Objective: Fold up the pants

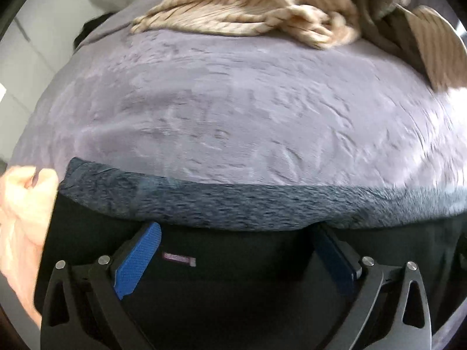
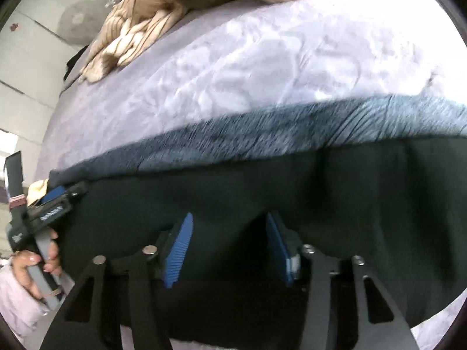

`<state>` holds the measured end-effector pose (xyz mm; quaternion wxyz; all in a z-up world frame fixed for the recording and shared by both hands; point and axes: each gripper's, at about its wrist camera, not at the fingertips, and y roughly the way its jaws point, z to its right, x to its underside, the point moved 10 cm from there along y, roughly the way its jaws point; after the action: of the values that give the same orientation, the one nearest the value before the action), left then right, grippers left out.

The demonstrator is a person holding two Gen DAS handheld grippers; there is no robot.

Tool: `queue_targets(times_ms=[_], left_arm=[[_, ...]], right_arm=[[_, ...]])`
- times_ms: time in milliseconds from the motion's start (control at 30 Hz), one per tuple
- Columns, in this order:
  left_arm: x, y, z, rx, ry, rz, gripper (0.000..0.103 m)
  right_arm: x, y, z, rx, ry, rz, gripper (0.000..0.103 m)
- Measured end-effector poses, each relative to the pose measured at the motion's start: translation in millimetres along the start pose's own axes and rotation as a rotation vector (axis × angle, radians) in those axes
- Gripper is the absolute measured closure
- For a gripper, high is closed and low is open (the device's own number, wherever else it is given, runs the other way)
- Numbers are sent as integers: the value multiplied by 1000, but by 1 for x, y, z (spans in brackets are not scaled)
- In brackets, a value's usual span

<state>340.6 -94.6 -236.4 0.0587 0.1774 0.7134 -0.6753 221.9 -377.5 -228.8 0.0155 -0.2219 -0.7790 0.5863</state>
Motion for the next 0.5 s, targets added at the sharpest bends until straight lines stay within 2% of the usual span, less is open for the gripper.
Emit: queue_targets(times_ms=[67,167,367,500], left_arm=[[4,-12,2,4,27,-12,0],[14,-36,10,-31,103,3,0],[45,-81,32,29,101,-27,0],[68,-107,55,35,150,-40,0]], right_arm=[[-4,-9,8,40,31,10,44],[1,-23,7,25,29,-17,34],[40,-56,-1,16,27,-51,28],[71,-68,-4,14,64,-82,28]])
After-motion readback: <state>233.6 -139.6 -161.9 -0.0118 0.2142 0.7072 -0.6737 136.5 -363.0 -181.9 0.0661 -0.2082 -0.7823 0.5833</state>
